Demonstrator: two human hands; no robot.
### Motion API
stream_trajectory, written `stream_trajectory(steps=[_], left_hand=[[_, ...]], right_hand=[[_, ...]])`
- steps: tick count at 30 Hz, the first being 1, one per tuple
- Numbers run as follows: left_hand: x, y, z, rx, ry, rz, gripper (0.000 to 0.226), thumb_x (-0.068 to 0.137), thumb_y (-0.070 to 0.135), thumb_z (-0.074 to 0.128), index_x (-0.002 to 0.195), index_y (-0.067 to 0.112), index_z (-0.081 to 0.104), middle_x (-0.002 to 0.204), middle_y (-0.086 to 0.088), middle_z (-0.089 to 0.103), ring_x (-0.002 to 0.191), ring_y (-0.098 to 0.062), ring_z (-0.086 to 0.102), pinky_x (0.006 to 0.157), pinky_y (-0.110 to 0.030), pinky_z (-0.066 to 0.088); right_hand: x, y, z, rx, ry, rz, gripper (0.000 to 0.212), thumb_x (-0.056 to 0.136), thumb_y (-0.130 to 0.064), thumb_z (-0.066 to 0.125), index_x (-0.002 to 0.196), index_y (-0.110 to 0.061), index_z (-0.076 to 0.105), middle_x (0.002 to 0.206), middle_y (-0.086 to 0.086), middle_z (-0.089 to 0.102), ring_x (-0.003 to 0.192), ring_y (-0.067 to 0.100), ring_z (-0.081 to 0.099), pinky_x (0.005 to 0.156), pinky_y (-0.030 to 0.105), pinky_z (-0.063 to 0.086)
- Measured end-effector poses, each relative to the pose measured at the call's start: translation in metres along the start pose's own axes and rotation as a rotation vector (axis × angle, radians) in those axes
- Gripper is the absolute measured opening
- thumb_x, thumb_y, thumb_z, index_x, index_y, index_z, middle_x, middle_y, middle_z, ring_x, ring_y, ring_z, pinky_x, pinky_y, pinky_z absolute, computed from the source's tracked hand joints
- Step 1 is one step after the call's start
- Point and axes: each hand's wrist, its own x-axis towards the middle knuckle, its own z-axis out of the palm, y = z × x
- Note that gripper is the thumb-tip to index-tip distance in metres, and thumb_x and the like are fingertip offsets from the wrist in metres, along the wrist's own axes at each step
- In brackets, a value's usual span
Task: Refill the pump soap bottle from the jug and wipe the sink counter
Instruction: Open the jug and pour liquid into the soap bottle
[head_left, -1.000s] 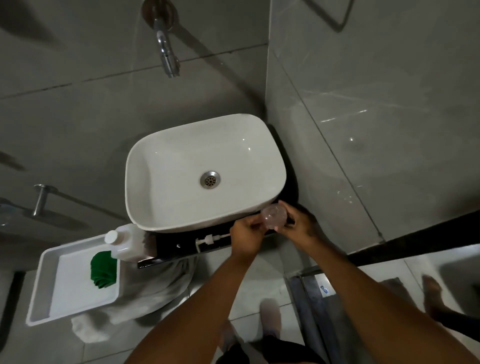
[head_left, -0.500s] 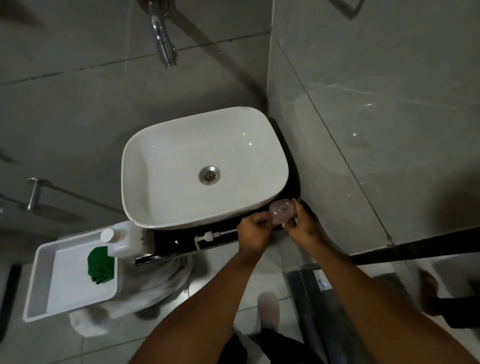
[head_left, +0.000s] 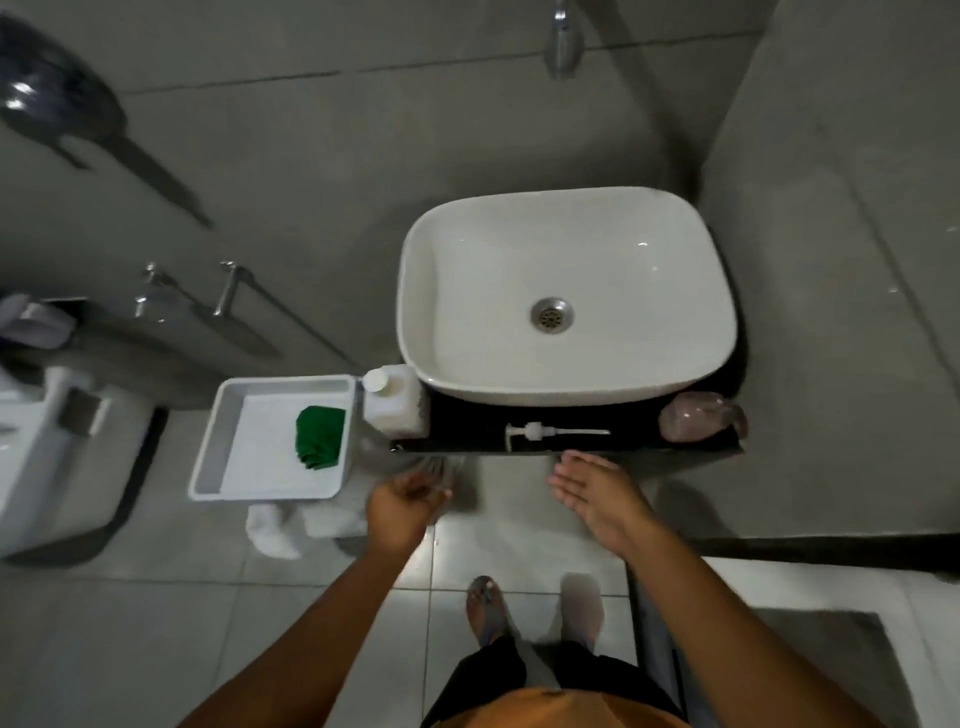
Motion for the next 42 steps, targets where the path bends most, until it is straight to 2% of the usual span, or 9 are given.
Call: stream_trajectory(steps=[5, 9, 15, 18, 21, 23, 29, 33, 42], left_hand=[[0.05, 0.029, -0.066, 0.031, -0.063, 0.213, 0.068, 0.073, -0.013, 0.083, 0.128, 0.013, 0.054, 0.113, -0.001, 0.063, 0.101, -0.02, 0.064, 0.092, -0.033, 0.054], [0.098, 0.051, -0.089, 0.195, -0.12, 0.367, 0.113, 0.063, 0.005, 0.095, 0.156, 0.028, 0.036, 0.139, 0.003, 0.054, 0.126, -0.008, 0.052, 0.097, -0.014, 0.046], [0.12, 0.059, -0.091, 0.214, -0.212, 0.433, 0.082, 0.061, 0.008, 0.095, 0.135, 0.023, 0.061, 0.129, 0.001, 0.068, 0.126, -0.019, 0.062, 0.104, -0.044, 0.053], [0.12, 0.054, -0.093, 0.218, -0.199, 0.458, 0.082, 0.056, 0.015, 0.098, 0.13, 0.024, 0.064, 0.123, 0.007, 0.071, 0.117, -0.012, 0.066, 0.102, -0.04, 0.055], [0.107, 0.054, -0.093, 0.265, -0.223, 0.544, 0.08, 0.053, 0.027, 0.097, 0.125, 0.036, 0.063, 0.114, 0.031, 0.067, 0.108, 0.002, 0.066, 0.097, -0.028, 0.057], [0.097, 0.056, -0.091, 0.27, -0.244, 0.595, 0.081, 0.053, 0.029, 0.095, 0.125, 0.042, 0.06, 0.115, 0.035, 0.064, 0.107, 0.001, 0.066, 0.094, -0.024, 0.057], [0.075, 0.058, -0.085, 0.215, -0.228, 0.58, 0.076, 0.053, 0.026, 0.099, 0.117, 0.046, 0.062, 0.11, 0.031, 0.067, 0.104, 0.005, 0.067, 0.088, -0.014, 0.055], [0.067, 0.058, -0.083, 0.176, -0.226, 0.57, 0.079, 0.053, 0.022, 0.099, 0.122, 0.039, 0.064, 0.112, 0.027, 0.066, 0.103, 0.006, 0.066, 0.081, -0.011, 0.054], [0.057, 0.06, -0.081, 0.176, -0.219, 0.532, 0.085, 0.054, 0.021, 0.099, 0.131, 0.027, 0.063, 0.112, 0.025, 0.064, 0.103, 0.001, 0.066, 0.084, -0.012, 0.055]], right_hand=[[0.002, 0.01, 0.105, -0.16, -0.212, 0.048, 0.005, 0.094, -0.014, 0.064, 0.099, -0.012, 0.065, 0.106, 0.016, 0.064, 0.09, 0.026, 0.066, 0.083, 0.036, 0.054], [0.004, 0.006, 0.157, -0.253, -0.262, -0.004, 0.018, 0.092, -0.019, 0.068, 0.108, -0.011, 0.065, 0.108, 0.015, 0.065, 0.099, 0.028, 0.067, 0.079, 0.034, 0.056], [0.002, -0.005, 0.188, -0.432, -0.259, -0.069, 0.049, 0.091, -0.022, 0.07, 0.132, -0.001, 0.055, 0.108, 0.014, 0.066, 0.101, 0.028, 0.067, 0.08, 0.032, 0.057], [-0.005, -0.019, 0.189, -0.709, -0.182, -0.247, 0.051, 0.081, -0.033, 0.08, 0.123, -0.009, 0.065, 0.1, 0.005, 0.072, 0.087, 0.016, 0.07, 0.08, 0.032, 0.06], [-0.022, -0.036, 0.196, -1.141, -0.043, -0.676, 0.054, 0.065, -0.063, 0.078, 0.103, -0.026, 0.07, 0.082, -0.009, 0.069, 0.074, 0.002, 0.064, 0.069, 0.019, 0.053], [-0.034, -0.044, 0.207, -1.363, -0.024, -0.814, 0.059, 0.061, -0.074, 0.07, 0.093, -0.024, 0.072, 0.075, -0.008, 0.065, 0.071, 0.008, 0.063, 0.065, 0.023, 0.052], [-0.059, -0.07, 0.222, -1.854, -0.351, -0.874, 0.036, 0.076, -0.026, 0.073, 0.112, -0.028, 0.071, 0.104, -0.004, 0.062, 0.091, 0.019, 0.062, 0.074, 0.032, 0.054], [-0.071, -0.079, 0.217, -1.834, -0.331, -0.894, 0.048, 0.071, -0.039, 0.078, 0.114, -0.024, 0.064, 0.102, -0.001, 0.064, 0.09, 0.021, 0.064, 0.074, 0.038, 0.058], [-0.081, -0.084, 0.205, -1.809, -0.392, -0.942, 0.037, 0.079, -0.026, 0.073, 0.116, -0.029, 0.069, 0.106, -0.005, 0.056, 0.094, 0.018, 0.059, 0.078, 0.03, 0.052]])
